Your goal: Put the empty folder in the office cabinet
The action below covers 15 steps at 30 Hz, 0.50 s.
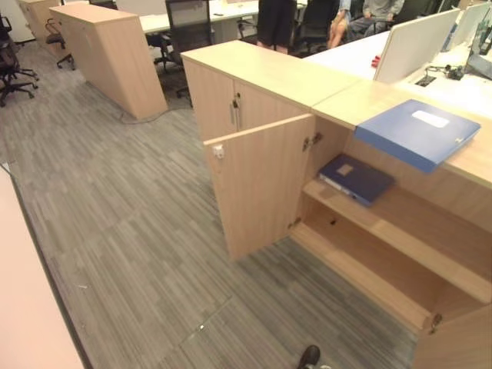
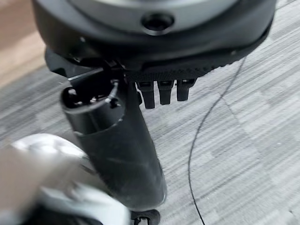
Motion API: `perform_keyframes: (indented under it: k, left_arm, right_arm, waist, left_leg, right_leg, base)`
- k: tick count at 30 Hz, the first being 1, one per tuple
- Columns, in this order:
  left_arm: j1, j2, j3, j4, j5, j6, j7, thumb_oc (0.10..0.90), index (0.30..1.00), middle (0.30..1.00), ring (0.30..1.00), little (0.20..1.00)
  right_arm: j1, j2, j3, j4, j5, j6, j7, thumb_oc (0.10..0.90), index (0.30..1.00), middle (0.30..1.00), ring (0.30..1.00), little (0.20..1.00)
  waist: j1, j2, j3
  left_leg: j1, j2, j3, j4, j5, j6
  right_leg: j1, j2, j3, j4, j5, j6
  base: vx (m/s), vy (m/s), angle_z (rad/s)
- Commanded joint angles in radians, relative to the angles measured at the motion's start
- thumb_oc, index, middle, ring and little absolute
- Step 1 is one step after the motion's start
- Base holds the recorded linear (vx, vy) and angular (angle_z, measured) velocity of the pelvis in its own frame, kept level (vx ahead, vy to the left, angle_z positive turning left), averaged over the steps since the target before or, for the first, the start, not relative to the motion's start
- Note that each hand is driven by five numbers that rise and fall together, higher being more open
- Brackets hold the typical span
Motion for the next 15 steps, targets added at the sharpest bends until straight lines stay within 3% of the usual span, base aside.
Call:
perform_keyframes:
  k: [1, 2, 4, 5, 8, 9, 10, 11, 14, 15]
  left_arm:
    - [-0.045, 0.024, 0.001, 0.028, -0.009, -0.013, 0.022, 0.800, 0.900, 0.900, 0.900, 0.900]
    - [-0.061, 0.023, -0.013, 0.018, -0.029, -0.015, 0.025, 0.800, 0.900, 0.900, 0.900, 0.900]
    - [-0.073, 0.020, -0.029, 0.001, -0.042, -0.017, 0.026, 0.800, 0.900, 0.900, 0.900, 0.900]
    - [-0.083, 0.010, -0.047, -0.017, -0.046, -0.022, 0.028, 0.800, 0.900, 0.900, 0.900, 0.900]
    - [-0.102, 0.006, -0.072, -0.053, -0.051, -0.028, 0.035, 0.800, 0.900, 0.900, 0.900, 0.900]
    - [-0.108, 0.003, -0.100, -0.060, -0.021, -0.027, 0.043, 0.800, 0.900, 0.900, 0.900, 0.900]
    - [-0.115, 0.001, -0.130, -0.066, 0.007, -0.027, 0.046, 0.800, 0.900, 0.900, 0.900, 0.900]
    - [-0.109, -0.002, -0.147, -0.066, 0.027, -0.023, 0.046, 0.800, 0.900, 0.900, 0.900, 0.900]
    - [-0.101, -0.004, -0.167, -0.053, 0.064, -0.020, 0.054, 0.800, 0.900, 0.900, 0.900, 0.900]
    - [-0.096, -0.001, -0.183, -0.071, 0.085, -0.029, 0.058, 0.800, 0.900, 0.900, 0.900, 0.900]
  right_arm:
    - [-0.039, 0.002, 0.016, -0.011, 0.033, 0.004, -0.019, 0.800, 0.900, 0.900, 0.900, 0.900]
    - [-0.038, 0.000, 0.015, -0.008, 0.034, 0.005, -0.023, 0.800, 0.900, 0.900, 0.900, 0.900]
    - [-0.033, -0.005, 0.010, -0.009, 0.043, 0.005, -0.028, 0.800, 0.900, 0.900, 0.900, 0.900]
    - [-0.037, -0.016, 0.003, -0.007, 0.048, 0.005, -0.030, 0.800, 0.900, 0.900, 0.900, 0.900]
    - [-0.060, -0.027, 0.013, -0.007, 0.066, 0.000, -0.045, 0.800, 0.900, 0.900, 0.900, 0.900]
    - [-0.069, -0.034, 0.026, -0.010, 0.061, 0.000, -0.045, 0.800, 0.900, 0.900, 0.900, 0.900]
    - [-0.078, -0.042, 0.033, -0.014, 0.056, 0.000, -0.049, 0.800, 0.900, 0.900, 0.900, 0.900]
    - [-0.086, -0.057, 0.036, -0.011, 0.049, 0.004, -0.049, 0.800, 0.900, 0.900, 0.900, 0.900]
    - [-0.096, -0.068, 0.034, -0.008, 0.041, 0.010, -0.050, 0.800, 0.900, 0.900, 0.900, 0.900]
    - [-0.112, -0.079, 0.035, -0.002, 0.042, 0.007, -0.053, 0.800, 0.900, 0.900, 0.900, 0.900]
  waist:
    - [0.010, -0.003, 0.007]
    - [-0.005, -0.008, 0.013]
    - [-0.017, -0.010, 0.013]
    - [-0.031, -0.003, 0.011]
    - [-0.020, -0.001, 0.021]
    - [-0.011, -0.003, 0.027]
    - [-0.001, -0.004, 0.029]
    - [0.016, -0.012, 0.034]
    - [0.026, -0.023, 0.038]
    - [0.051, -0.033, 0.049]
  left_leg:
    - [0.029, 0.058, -0.092, 0.053, -0.120, 0.016]
    - [0.044, 0.098, -0.094, 0.071, -0.128, 0.000]
    - [0.061, 0.135, -0.093, 0.088, -0.139, -0.012]
    - [0.071, 0.176, -0.090, 0.130, -0.119, -0.032]
    - [-0.017, 0.232, -0.115, 0.321, 0.025, -0.045]
    - [-0.061, 0.232, -0.151, 0.407, 0.077, -0.031]
    - [-0.101, 0.218, -0.188, 0.467, 0.090, -0.013]
    - [-0.164, 0.161, -0.246, 0.534, 0.055, 0.020]
    - [-0.247, 0.151, -0.245, 0.575, 0.012, 0.032]
    - [-0.338, 0.107, -0.268, 0.556, -0.023, 0.028]
  right_leg:
    - [-0.014, 0.012, 0.002, -0.018, -0.049, -0.003]
    - [-0.038, 0.004, 0.007, 0.075, -0.087, -0.011]
    - [-0.065, -0.002, 0.009, 0.161, -0.133, -0.020]
    - [-0.080, 0.011, 0.024, 0.224, -0.188, -0.044]
    - [-0.059, 0.085, 0.048, 0.197, -0.243, -0.100]
    - [-0.040, 0.118, 0.062, 0.172, -0.248, -0.121]
    - [-0.017, 0.146, 0.075, 0.139, -0.248, -0.133]
    - [0.025, 0.172, 0.110, 0.083, -0.249, -0.142]
    - [0.071, 0.177, 0.141, 0.022, -0.245, -0.141]
    - [0.117, 0.181, 0.178, -0.034, -0.238, -0.139]
  base:
    - [0.33, -0.286, -0.13]
    - [0.32, -0.300, -0.15]
    - [0.30, -0.290, 0.06]
    - [0.26, -0.297, -0.10]
    - [0.12, -0.294, -0.36]
    - [0.12, -0.267, -0.90]
    - [0.18, -0.238, -1.04]
    - [0.13, -0.145, -0.96]
    - [0.17, -0.061, -0.86]
    - [0.17, 0.029, -0.47]
